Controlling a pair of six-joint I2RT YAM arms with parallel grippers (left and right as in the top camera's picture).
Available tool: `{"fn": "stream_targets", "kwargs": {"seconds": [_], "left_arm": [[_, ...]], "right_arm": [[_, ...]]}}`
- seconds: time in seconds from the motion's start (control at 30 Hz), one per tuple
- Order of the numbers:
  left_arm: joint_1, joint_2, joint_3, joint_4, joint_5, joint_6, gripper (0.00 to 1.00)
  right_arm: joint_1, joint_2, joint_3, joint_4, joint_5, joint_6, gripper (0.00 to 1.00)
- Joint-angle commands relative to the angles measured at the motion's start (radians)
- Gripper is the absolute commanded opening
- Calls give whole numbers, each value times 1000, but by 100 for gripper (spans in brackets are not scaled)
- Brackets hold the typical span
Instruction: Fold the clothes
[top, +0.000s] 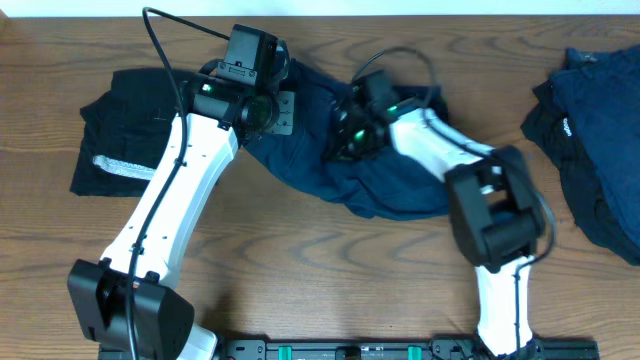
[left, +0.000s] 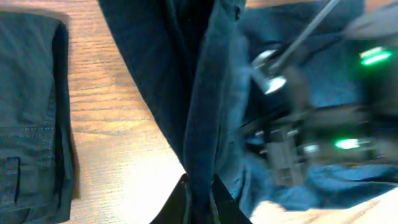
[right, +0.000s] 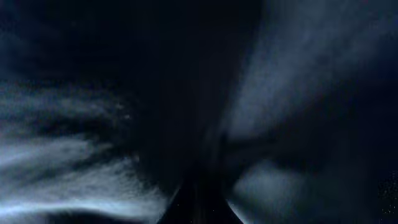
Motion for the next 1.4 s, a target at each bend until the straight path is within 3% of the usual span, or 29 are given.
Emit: {"fn": "stream_targets", "kwargs": {"seconds": [0.0,0.3,0.6,0.8,1.07,1.37], "left_arm": [[6,-21,25,1,-12,6,7],[4,-21,25,-8,-6,25,6],[1,-21,25,-9,0,30,6],[1,-21,26,-15,0,33,6],[-44,-19,26,-14,0,32,6],[-114,54,26,10,3,-14,6]], "right_arm": [[45,55,-5,42,-68,40,1],[60,39,24,122,-130,39,2],[-20,-68,65,92,-151,-46,14],[-143,-205,65,-98,-52,-128,18],[-298,-254,62,-433,248,-298,18],[-364,-254,6,-507,357,-362,15]]}}
